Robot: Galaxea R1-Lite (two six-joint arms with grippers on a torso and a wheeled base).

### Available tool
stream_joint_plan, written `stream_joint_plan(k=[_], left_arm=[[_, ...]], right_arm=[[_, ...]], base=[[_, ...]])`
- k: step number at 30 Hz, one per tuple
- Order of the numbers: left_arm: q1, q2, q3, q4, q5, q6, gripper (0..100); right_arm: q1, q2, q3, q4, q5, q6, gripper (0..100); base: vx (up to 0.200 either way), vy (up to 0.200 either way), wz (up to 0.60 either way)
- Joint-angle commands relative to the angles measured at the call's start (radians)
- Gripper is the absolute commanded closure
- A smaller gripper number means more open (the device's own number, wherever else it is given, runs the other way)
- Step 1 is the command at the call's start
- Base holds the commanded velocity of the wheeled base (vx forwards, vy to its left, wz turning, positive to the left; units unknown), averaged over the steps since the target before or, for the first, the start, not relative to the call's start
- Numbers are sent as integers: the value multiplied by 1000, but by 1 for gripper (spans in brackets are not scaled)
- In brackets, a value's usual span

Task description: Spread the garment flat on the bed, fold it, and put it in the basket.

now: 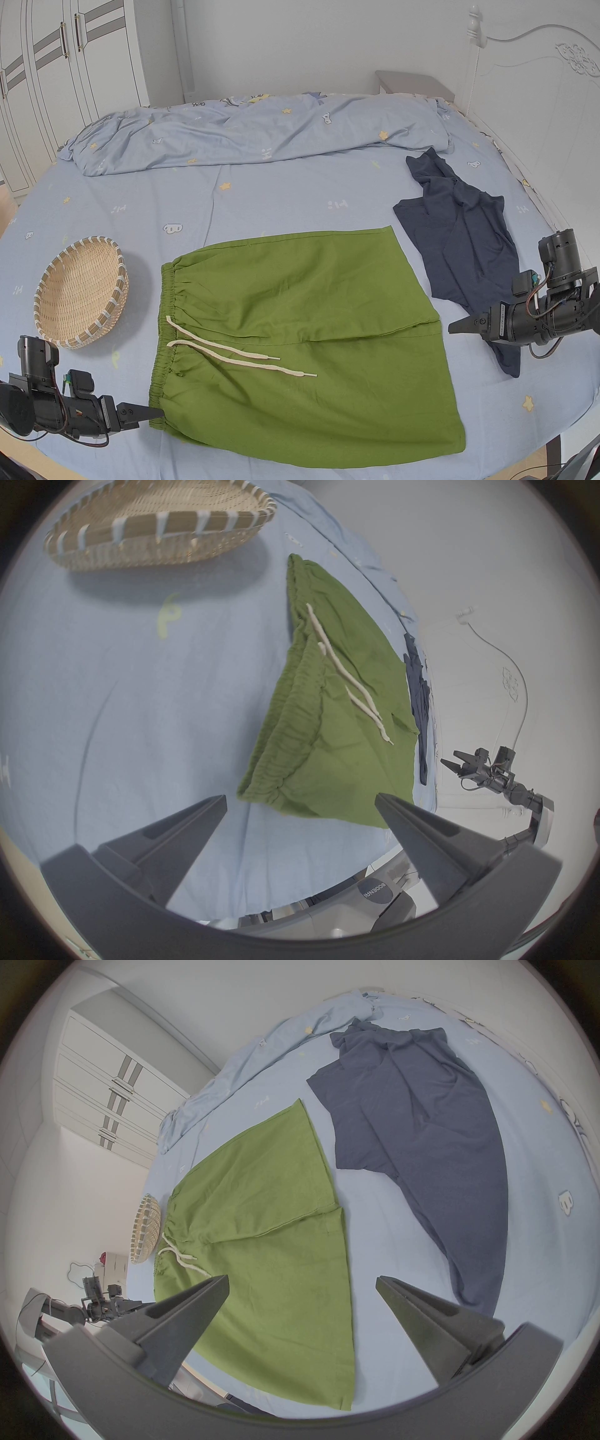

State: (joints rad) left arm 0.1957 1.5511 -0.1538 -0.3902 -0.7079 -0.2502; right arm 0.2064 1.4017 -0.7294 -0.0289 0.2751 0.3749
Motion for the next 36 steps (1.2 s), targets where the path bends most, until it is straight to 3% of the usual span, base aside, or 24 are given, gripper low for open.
stream_joint_plan(k=[1, 11, 23, 24, 36], left_arm=[[7, 127, 2, -16, -28, 0, 0], [-47, 328, -3, -269, -30, 2, 0], [-71, 323, -4, -315, -30, 2, 0], [-68, 320, -4, -315, -30, 2, 100], [-41, 279, 14, -315, -28, 2, 100]], right_arm=[[-1, -50, 31, -2, 4, 1, 0], [7, -52, 34, -2, 4, 2, 0], [8, -47, 39, -3, 4, 4, 0], [8, -47, 39, -3, 4, 4, 0], [8, -44, 45, -2, 4, 4, 0]], base=[[0, 0, 0], [0, 0, 0], [0, 0, 0], [0, 0, 0], [0, 0, 0]])
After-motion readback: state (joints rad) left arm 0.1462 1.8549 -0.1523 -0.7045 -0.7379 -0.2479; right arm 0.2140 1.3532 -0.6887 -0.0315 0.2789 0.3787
